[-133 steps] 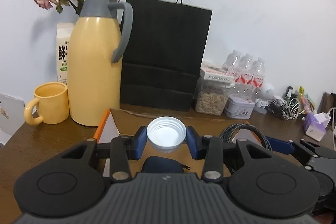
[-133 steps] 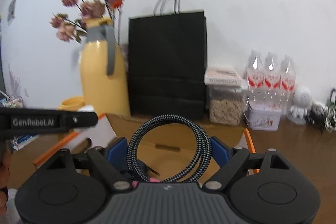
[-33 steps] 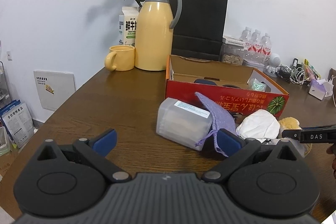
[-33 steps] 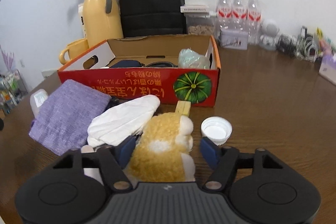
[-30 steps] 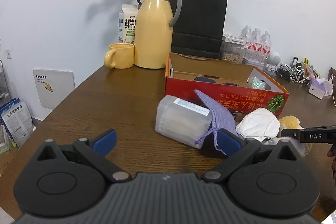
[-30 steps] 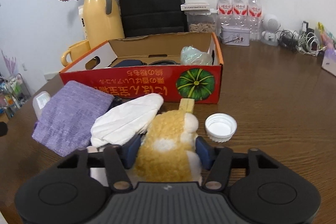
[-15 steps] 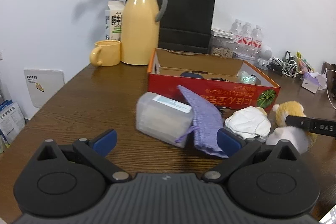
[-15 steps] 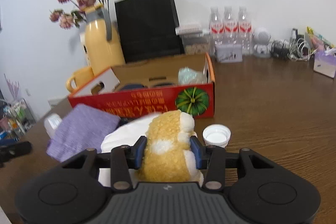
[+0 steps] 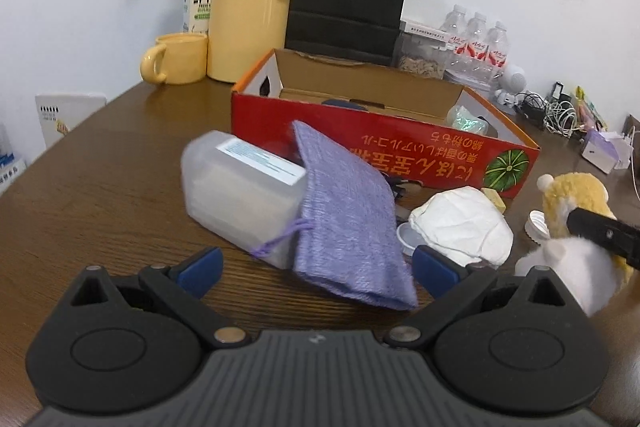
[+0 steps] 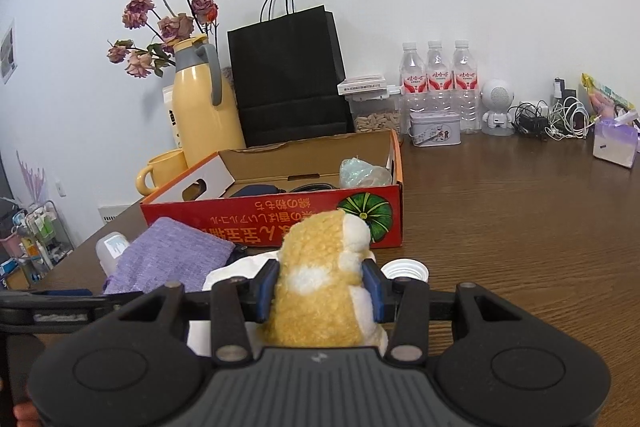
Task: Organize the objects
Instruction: 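Grasp the purple drawstring pouch with the left tool while the right tool holds the plush toy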
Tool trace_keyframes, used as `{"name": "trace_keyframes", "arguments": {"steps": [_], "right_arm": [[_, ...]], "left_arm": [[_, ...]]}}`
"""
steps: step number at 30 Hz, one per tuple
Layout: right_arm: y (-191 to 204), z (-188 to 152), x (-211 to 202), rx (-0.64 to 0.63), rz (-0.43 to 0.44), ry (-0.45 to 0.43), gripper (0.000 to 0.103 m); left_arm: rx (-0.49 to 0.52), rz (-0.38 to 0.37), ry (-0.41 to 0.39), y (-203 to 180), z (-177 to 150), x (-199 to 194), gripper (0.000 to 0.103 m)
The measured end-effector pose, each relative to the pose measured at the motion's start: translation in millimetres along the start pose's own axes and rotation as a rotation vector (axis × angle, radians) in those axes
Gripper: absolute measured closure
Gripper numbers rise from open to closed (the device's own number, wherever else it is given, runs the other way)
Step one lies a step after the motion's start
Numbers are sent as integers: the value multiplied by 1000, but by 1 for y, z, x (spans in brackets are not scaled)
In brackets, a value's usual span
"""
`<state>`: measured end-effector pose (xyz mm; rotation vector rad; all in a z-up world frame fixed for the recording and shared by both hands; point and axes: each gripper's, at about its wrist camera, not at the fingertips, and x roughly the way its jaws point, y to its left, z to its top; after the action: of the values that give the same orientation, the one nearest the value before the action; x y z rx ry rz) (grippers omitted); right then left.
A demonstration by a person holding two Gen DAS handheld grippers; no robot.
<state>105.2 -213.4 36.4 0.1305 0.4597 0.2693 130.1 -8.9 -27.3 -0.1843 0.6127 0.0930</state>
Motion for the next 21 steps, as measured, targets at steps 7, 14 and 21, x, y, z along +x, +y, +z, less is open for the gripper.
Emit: {"name": "trace_keyframes", "arguments": {"steps": [7, 14, 21], "right_arm": [[-4, -3, 4, 1, 7, 5, 60], [-8, -5, 6, 3, 15, 10, 60], [-8, -5, 9, 8, 23, 13, 60]], "left_arm": [[-67, 20, 43, -10, -3, 14, 22], [-111, 0, 32, -13, -2, 14, 37], [-120, -20, 35, -12, -1, 18, 83]]}}
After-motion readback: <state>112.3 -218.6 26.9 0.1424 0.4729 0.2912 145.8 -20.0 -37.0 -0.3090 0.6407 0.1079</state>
